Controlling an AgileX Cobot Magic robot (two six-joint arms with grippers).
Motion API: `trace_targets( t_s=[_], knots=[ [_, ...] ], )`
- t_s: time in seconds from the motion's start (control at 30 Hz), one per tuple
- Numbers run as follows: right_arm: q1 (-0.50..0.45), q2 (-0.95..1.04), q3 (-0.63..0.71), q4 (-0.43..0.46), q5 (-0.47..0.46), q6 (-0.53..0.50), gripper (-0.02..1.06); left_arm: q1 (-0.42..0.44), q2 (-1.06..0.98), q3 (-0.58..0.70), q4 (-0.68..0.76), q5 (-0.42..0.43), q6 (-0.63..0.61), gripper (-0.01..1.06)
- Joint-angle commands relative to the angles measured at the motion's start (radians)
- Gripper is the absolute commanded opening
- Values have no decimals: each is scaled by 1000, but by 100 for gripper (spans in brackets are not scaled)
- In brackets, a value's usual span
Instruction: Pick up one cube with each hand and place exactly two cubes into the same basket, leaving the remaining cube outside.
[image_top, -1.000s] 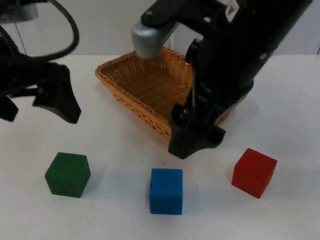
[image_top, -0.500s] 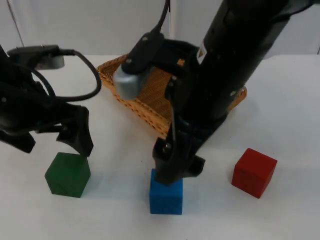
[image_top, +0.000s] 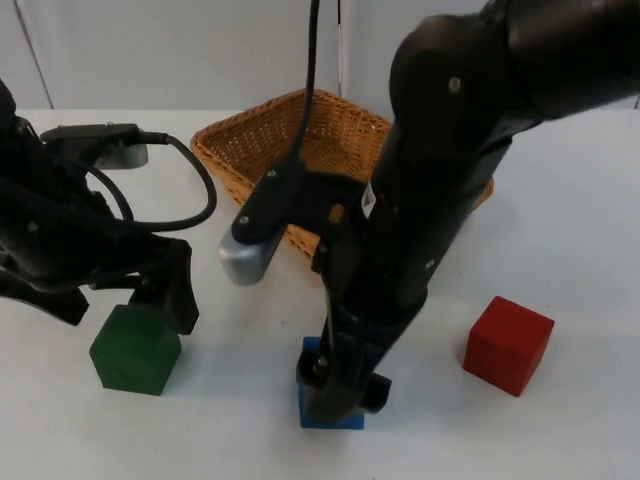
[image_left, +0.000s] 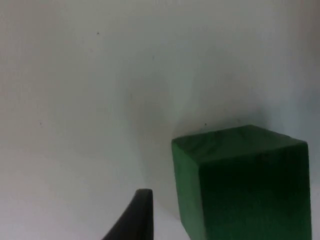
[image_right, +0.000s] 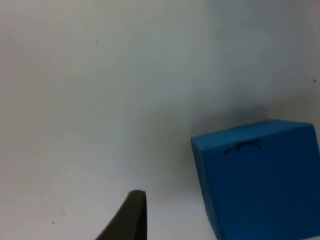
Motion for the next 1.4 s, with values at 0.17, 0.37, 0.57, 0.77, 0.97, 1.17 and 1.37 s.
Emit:
trace_targets(
  t_s=[0.17, 0.37, 0.57, 0.77, 0.97, 1.17, 1.37],
  knots=[
    [8, 44, -6, 3, -72, -9, 105, -5, 42, -6, -19, -52, 11, 105],
    [8, 73, -6, 5, -103, -9, 105, -5, 71, -6, -27, -90, 11, 105],
    [8, 103, -6, 5, -106, -9, 105, -5, 116, -6, -85, -90, 79, 105],
    [8, 137, -6, 5, -101, -9, 103, -5, 128, -6, -88, -95, 83, 105],
    [8, 140, -6, 5, -99, -9, 91, -5, 128, -6, -88, -94, 86, 105],
    [8, 140, -6, 5, -99, -7, 46, -5, 128, -6, -88, -89, 88, 98],
    [8, 117, -6, 5, -90, -5, 7, -5, 128, -6, -88, -59, 88, 39]
  ],
)
